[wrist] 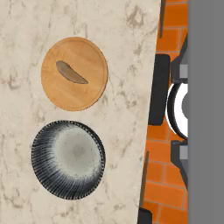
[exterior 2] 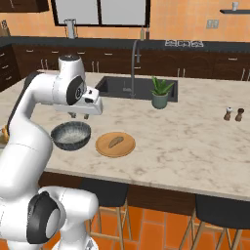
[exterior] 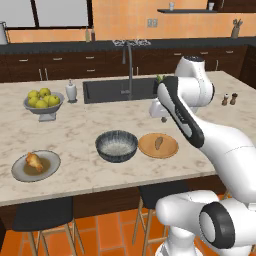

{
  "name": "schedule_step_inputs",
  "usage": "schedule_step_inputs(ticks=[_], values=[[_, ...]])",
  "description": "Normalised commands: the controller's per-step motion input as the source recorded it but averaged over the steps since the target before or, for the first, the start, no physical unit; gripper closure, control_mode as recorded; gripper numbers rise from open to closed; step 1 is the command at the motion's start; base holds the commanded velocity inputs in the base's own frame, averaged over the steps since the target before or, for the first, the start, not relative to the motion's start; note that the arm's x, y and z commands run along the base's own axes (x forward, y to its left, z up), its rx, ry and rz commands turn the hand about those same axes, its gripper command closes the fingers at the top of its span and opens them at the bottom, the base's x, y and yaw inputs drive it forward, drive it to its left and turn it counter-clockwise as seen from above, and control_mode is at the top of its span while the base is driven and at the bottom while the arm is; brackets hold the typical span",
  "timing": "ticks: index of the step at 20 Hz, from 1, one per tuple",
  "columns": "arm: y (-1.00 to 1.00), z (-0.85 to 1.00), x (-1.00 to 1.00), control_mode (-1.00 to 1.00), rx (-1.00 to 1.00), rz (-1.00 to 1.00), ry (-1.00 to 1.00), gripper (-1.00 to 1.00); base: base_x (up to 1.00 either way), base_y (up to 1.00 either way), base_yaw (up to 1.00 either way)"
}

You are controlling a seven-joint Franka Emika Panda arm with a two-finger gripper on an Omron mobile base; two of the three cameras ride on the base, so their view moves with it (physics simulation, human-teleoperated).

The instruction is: Pick the chicken drumstick and sweet potato from their plates and place them in the bowl. Then put the bowl in the fridge.

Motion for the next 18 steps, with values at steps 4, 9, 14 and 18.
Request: schedule_step_inputs(ticks=[4,9,14,18], values=[[-0.15,-0.27,-0.27,-1.0,0.0,0.0,0.01,-1.0,0.0,0.0,0.0],[-0.38,-0.79,0.12,-1.0,0.0,-0.06,0.0,-1.0,0.0,0.0,0.0],[-0.36,-0.64,0.87,-1.0,0.0,-0.18,0.1,-1.0,0.0,0.0,0.0],[-0.2,-0.39,0.99,-1.0,0.02,-0.25,0.09,-1.0,0.0,0.0,0.0]])
